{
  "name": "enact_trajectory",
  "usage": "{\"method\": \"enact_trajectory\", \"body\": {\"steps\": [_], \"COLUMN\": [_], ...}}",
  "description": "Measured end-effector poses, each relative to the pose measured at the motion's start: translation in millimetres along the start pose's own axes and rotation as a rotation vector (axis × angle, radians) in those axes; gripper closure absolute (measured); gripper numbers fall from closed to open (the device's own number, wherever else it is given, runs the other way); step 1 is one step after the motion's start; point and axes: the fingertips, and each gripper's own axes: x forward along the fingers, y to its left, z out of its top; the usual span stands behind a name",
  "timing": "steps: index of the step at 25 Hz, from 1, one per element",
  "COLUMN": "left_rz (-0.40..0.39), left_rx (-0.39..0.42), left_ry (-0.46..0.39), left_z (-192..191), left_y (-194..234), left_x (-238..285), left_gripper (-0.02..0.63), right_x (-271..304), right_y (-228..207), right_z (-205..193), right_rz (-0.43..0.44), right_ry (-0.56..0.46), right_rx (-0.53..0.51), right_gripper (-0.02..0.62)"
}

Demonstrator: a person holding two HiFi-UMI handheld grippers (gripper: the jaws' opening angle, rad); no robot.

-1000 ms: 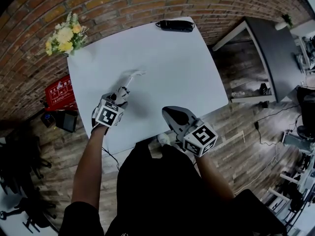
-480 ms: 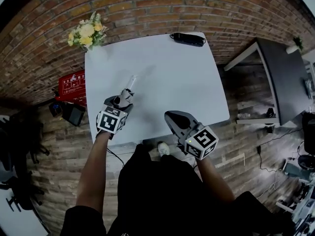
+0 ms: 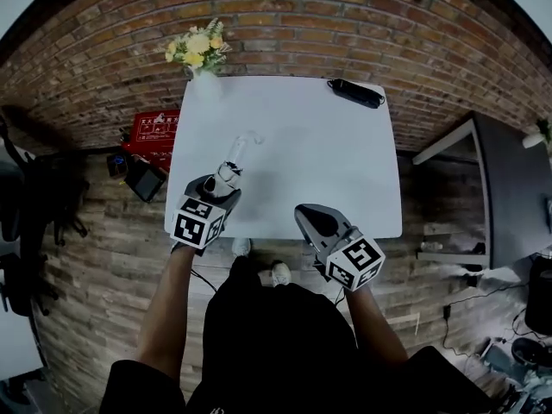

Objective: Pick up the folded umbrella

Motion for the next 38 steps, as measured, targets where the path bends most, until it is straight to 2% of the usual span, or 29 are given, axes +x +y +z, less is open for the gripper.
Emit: {"method": "enact_trajectory", "body": {"steps": [10, 17, 29, 38], "left_rz": [0.103, 0.148, 0.165, 0.181], "left_rx": [-0.115, -0.141, -0.194, -0.204], "left_ry": [-0.154, -0.227, -0.353, -0.400], "left_z": [19, 26, 25, 8], "left_y": [-16, -18, -4, 24], "left_x": [-73, -118, -175, -216], "left_gripper": [0.333, 0.333, 0.333, 0.333], "right_x": [-3, 11, 27, 33], "right_y": [15, 34, 63, 75], "right_z": [8, 30, 62, 88], "right_rz": [0.122, 0.182, 0.178, 0.114], "right_ry": [-0.024, -0.050, -0.104, -0.167], "right_rx": [-0.003, -0.040, -0.085, -0.092], "right_gripper": [0.574, 0.574, 0.574, 0.574]}}
